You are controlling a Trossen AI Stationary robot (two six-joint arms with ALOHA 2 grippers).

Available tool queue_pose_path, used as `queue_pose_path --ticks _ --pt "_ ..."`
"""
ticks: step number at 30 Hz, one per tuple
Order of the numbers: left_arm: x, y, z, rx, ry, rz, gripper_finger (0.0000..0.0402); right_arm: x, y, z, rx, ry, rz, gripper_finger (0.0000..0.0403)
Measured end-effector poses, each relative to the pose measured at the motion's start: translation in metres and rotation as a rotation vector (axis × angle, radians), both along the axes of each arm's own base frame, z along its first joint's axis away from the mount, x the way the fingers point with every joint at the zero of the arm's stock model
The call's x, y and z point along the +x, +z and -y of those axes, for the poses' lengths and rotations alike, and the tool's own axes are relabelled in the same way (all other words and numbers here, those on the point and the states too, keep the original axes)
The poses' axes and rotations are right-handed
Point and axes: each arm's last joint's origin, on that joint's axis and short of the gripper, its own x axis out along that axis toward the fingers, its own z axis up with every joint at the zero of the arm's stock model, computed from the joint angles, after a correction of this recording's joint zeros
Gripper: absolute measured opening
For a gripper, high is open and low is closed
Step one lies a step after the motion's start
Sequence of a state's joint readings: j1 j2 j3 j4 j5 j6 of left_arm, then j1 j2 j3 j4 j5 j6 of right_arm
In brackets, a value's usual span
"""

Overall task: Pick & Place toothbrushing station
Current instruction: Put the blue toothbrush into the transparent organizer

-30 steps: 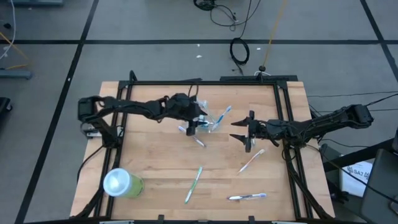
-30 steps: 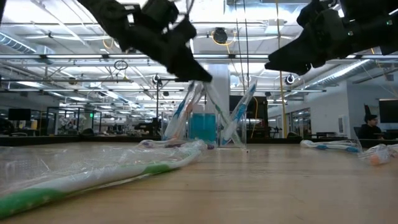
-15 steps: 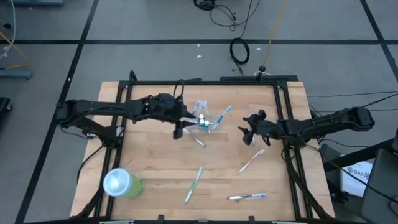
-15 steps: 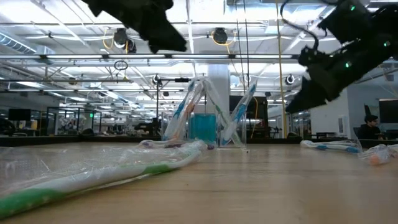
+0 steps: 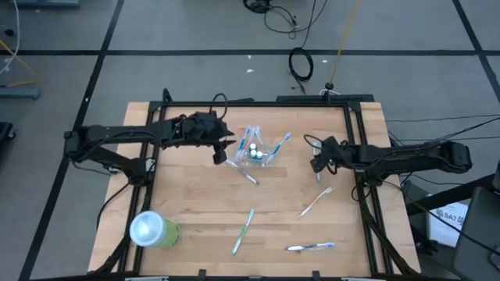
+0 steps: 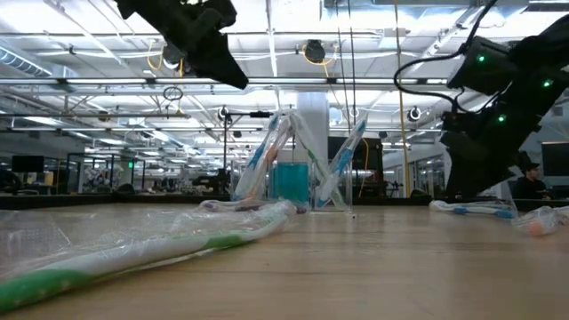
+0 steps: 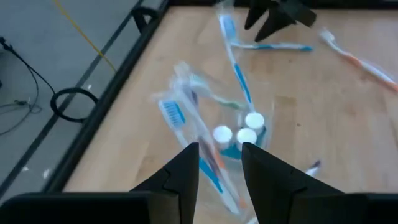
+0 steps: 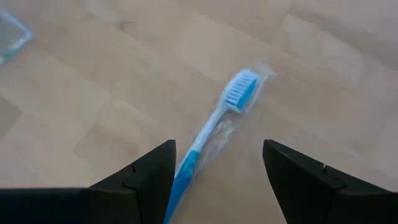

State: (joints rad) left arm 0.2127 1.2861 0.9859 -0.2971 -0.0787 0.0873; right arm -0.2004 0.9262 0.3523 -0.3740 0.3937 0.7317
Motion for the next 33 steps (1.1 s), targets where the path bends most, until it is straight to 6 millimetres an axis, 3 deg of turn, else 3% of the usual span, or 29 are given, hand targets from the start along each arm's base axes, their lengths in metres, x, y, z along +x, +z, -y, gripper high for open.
queue_pose_path --ticks 16,33 --pt "-0.002 0.006 -0.010 -0.008 -0.034 0.061 0.0127 0.016 -0.023 0.007 0.028 -0.085 -0.057 0.0220" --pt "-0.001 0.003 -0.007 -0.011 -0.041 0.070 0.0127 0.019 -0.027 0.010 -0.015 -0.159 -0.035 0.0039"
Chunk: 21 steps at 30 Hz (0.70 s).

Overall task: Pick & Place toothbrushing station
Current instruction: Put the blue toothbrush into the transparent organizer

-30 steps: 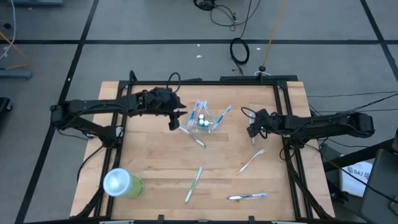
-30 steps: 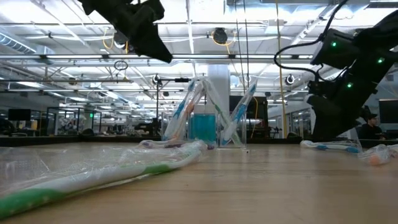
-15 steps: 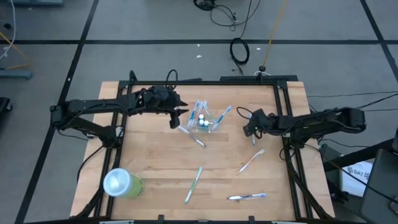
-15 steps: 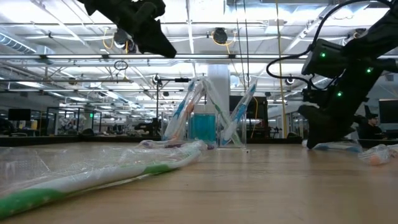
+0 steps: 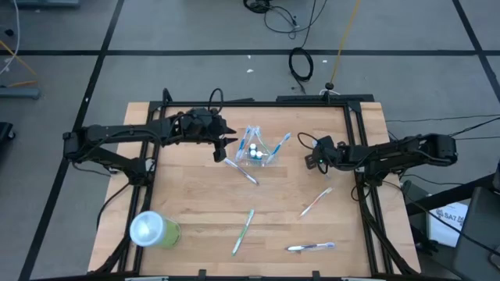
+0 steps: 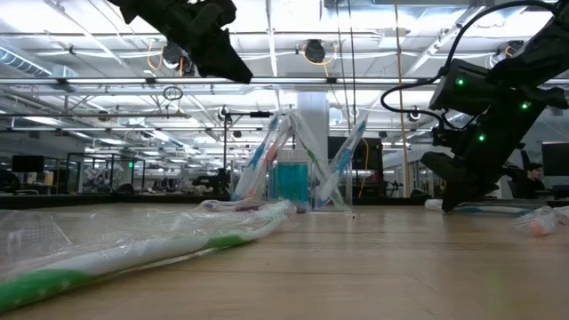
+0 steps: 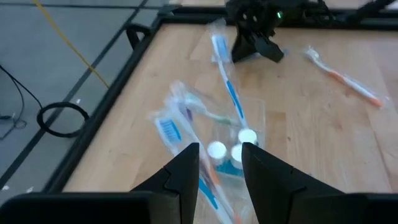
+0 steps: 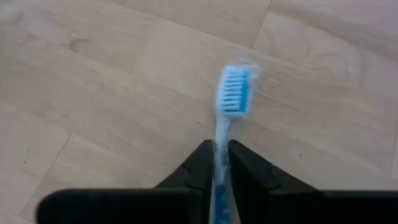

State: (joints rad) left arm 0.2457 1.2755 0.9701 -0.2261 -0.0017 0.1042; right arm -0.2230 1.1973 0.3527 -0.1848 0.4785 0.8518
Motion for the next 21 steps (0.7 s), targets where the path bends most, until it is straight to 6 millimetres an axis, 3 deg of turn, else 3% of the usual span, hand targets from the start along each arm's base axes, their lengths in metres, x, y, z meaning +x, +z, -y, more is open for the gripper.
queue_pose_path --ticks 4,11,16,21 --pt "-0.001 -0.008 0.004 -0.013 -0.009 -0.024 0.0127 0.000 0.000 0.000 -0.016 0.005 -0.012 0.0009" --pt "0.000 -0.010 0.014 -0.046 0.009 -0.038 0.0127 -0.001 0.005 0.000 -0.036 0.011 0.017 0.0018" --pt "0.001 -0.011 0.025 -0.046 0.063 -0.050 0.0127 0.006 0.029 0.003 -0.153 0.076 0.191 0.0006" --pt "-0.009 0.001 0.033 -0.053 0.076 -0.010 0.0127 0.019 0.069 0.001 -0.353 0.199 0.475 0.0011"
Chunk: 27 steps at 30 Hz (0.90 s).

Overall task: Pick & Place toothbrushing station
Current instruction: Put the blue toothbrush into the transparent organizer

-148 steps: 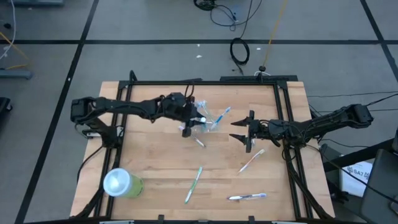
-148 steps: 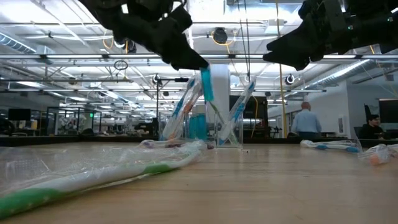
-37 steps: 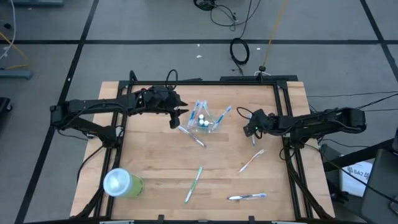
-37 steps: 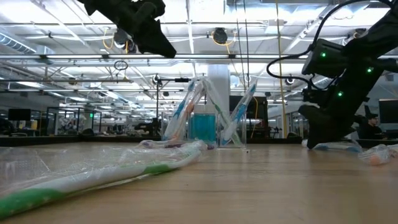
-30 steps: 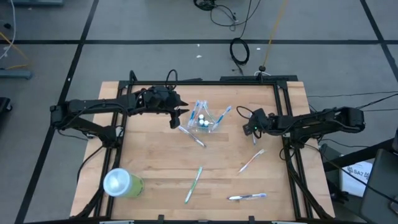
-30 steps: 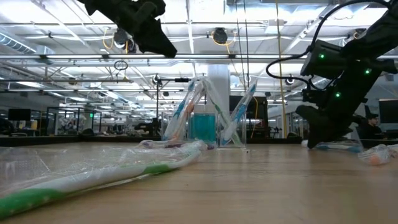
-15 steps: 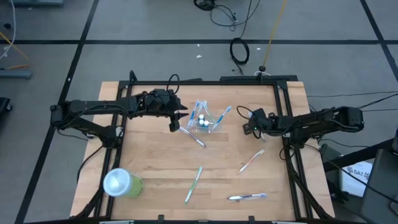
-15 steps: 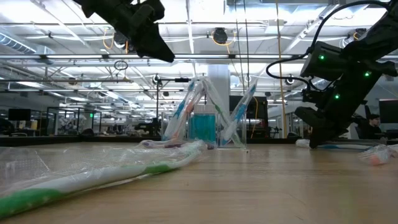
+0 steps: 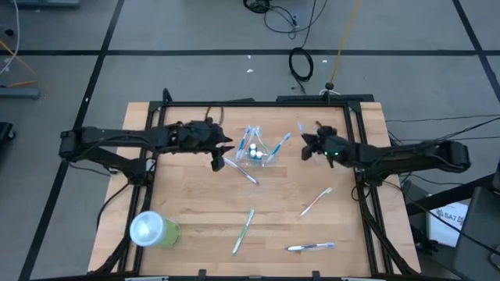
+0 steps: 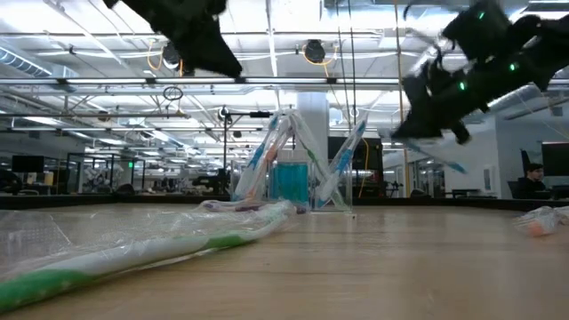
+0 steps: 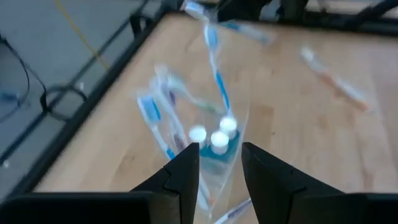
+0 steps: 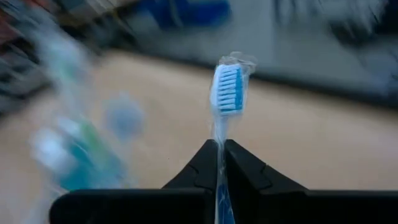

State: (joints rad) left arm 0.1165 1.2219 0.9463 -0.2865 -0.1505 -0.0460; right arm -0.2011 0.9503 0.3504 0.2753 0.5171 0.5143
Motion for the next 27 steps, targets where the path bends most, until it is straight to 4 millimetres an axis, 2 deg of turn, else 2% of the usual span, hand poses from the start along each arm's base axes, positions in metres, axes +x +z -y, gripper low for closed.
queue_pose_path --ticks 5,11,15,18,23,27 --pt "-0.018 0.021 0.003 0.045 0.014 0.077 0.0127 0.009 0.032 -0.008 -0.237 0.098 0.189 0.0009" --pt "-0.037 0.037 0.000 0.163 0.138 0.113 0.0127 0.023 0.049 -0.018 -0.434 0.177 0.369 0.0008" --pt "-0.039 0.036 -0.001 0.191 0.202 0.086 0.0127 0.036 0.045 -0.022 -0.542 0.282 0.465 0.0008" --pt "-0.038 0.034 -0.002 0.191 0.206 0.078 0.0127 0.046 0.035 -0.022 -0.568 0.288 0.499 0.0008" --pt "-0.036 0.032 -0.002 0.177 0.214 0.071 0.0127 0.074 0.018 -0.020 -0.553 0.317 0.464 0.0008" --pt "-0.035 0.029 -0.002 0.174 0.215 0.056 0.0127 0.099 0.016 -0.019 -0.563 0.376 0.465 0.0008"
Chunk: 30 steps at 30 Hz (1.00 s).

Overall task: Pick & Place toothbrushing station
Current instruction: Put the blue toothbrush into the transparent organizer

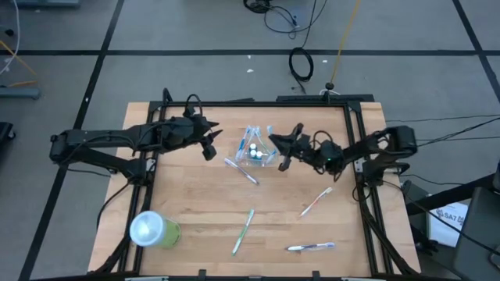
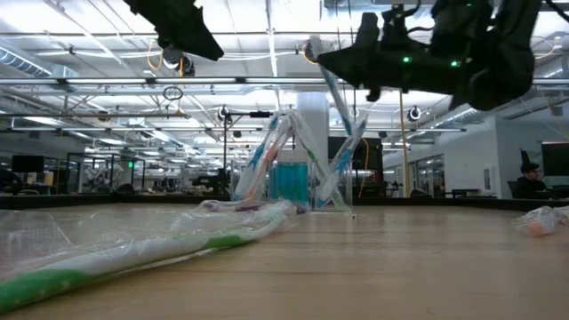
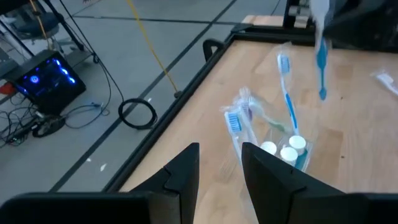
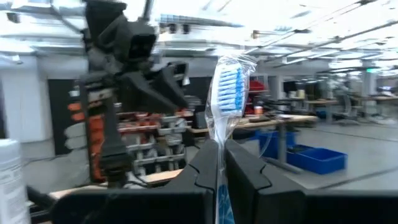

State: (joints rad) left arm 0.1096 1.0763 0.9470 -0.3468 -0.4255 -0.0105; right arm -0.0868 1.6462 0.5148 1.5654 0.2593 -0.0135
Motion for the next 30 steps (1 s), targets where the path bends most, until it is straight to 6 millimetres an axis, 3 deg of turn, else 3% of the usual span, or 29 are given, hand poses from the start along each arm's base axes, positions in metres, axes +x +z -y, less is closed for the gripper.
queue_pose_path --ticks 12,19,30 --pt "0.000 0.000 0.002 -0.005 -0.012 0.002 0.0127 0.035 -0.021 0.006 -0.041 -0.025 -0.082 0.0008" --pt "0.000 0.000 0.005 -0.014 -0.018 0.008 0.0127 0.037 -0.039 0.010 -0.032 -0.116 -0.171 0.0008" --pt "-0.003 -0.005 0.005 -0.038 0.003 -0.038 0.0127 0.039 -0.054 0.008 -0.014 -0.099 -0.325 0.0009"
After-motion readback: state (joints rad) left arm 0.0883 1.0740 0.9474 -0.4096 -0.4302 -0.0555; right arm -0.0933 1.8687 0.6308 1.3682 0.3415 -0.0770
